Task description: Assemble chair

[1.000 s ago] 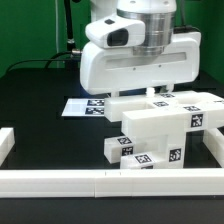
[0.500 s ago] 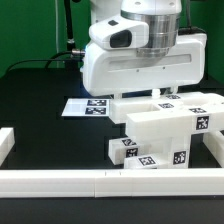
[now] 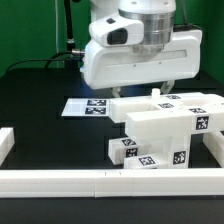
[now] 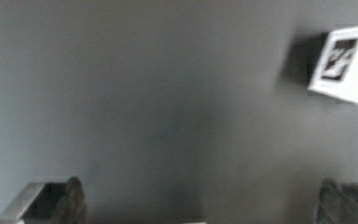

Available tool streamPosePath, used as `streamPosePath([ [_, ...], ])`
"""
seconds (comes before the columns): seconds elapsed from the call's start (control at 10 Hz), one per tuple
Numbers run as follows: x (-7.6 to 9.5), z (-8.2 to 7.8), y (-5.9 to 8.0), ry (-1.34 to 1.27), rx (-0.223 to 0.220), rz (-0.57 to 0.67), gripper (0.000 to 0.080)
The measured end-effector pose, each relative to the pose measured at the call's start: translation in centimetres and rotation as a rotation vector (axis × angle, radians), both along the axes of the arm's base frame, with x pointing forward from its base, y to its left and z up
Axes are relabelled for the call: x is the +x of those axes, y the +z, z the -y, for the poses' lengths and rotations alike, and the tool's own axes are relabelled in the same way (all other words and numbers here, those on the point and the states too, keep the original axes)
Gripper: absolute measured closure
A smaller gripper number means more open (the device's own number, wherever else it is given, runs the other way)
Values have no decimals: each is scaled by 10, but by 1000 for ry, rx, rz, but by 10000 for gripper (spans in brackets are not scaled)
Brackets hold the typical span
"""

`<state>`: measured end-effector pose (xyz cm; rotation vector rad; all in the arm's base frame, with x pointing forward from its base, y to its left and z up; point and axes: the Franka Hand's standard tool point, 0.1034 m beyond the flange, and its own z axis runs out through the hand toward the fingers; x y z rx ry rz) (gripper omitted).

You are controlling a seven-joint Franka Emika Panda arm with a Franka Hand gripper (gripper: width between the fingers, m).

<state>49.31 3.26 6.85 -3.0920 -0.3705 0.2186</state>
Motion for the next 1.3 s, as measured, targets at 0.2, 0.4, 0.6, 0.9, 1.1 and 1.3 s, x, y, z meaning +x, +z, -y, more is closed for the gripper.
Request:
streamPosePath([
  [0.2,-7,-26,4,-90,-12,-1,150],
  [0.4,-9,-47,3,-87,-16,-1,150],
  [0.6,-8,-45,3,-91,-16,-1,150],
  [0.9,-10,-34,3,-164,-20,1,150],
  [1.1,-22,-76,1,-208,-41,-3,150],
  [1.3,-24,-98,-1,-228,-50,-3,150],
])
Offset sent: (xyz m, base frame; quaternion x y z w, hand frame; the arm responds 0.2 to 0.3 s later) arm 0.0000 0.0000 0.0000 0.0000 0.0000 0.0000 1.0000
